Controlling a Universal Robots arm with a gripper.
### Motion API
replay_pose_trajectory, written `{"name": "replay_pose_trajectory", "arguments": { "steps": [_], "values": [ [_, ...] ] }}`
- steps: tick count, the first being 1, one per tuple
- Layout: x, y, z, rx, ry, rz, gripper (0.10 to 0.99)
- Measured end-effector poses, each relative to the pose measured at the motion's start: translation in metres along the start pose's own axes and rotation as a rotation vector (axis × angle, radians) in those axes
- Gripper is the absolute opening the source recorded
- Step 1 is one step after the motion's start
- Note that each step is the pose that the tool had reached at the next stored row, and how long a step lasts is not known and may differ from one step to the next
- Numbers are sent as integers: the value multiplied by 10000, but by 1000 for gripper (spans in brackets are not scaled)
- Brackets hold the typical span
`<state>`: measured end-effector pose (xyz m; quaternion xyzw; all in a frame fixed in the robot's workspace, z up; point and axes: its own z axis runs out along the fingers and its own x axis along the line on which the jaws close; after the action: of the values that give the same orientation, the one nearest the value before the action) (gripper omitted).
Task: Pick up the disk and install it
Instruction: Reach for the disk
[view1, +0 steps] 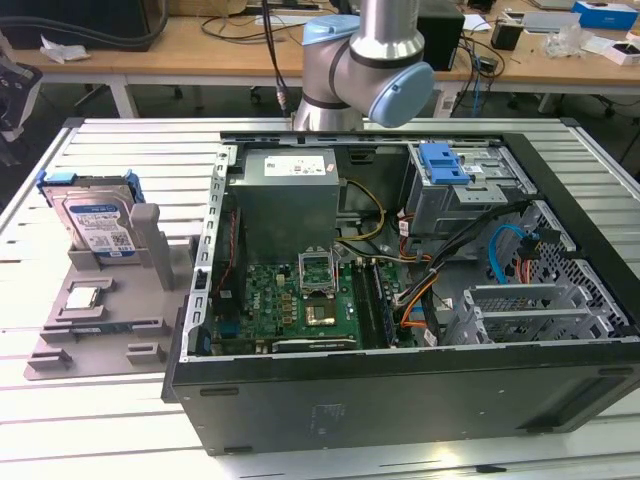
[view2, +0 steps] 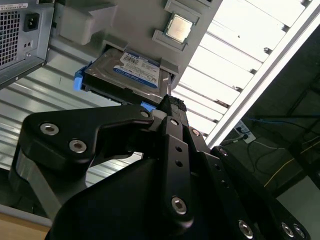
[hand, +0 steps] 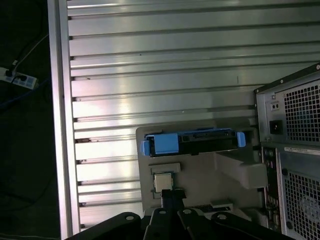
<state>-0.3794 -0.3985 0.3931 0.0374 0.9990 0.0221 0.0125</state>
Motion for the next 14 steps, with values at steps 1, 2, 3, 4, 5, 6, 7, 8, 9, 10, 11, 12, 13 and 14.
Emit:
{"name": "replay_pose_trajectory", "arguments": {
  "steps": [1,2,3,4,5,6,7,8,9,10,11,12,13,14],
  "values": [
    [16,-1,0,0,0,0,106],
    [31,-2,-1,0,-1,0,106],
    [49,-4,-1,0,0,0,106],
    [62,-5,-1,-1,0,0,106],
    [104,-8,-3,0,0,0,106],
    [132,-10,-4,1,0,0,106],
    [163,-12,-4,0,0,-1,106],
    [184,-14,-5,0,0,0,106],
    [206,-16,-5,0,0,-1,106],
    [220,-17,-5,0,0,-1,106],
    [235,-18,-6,0,0,0,106],
    [238,-18,-6,1,0,-1,106],
    [238,-18,-6,0,0,-2,106],
    [239,-18,-6,0,0,-2,106]
  ]
}}
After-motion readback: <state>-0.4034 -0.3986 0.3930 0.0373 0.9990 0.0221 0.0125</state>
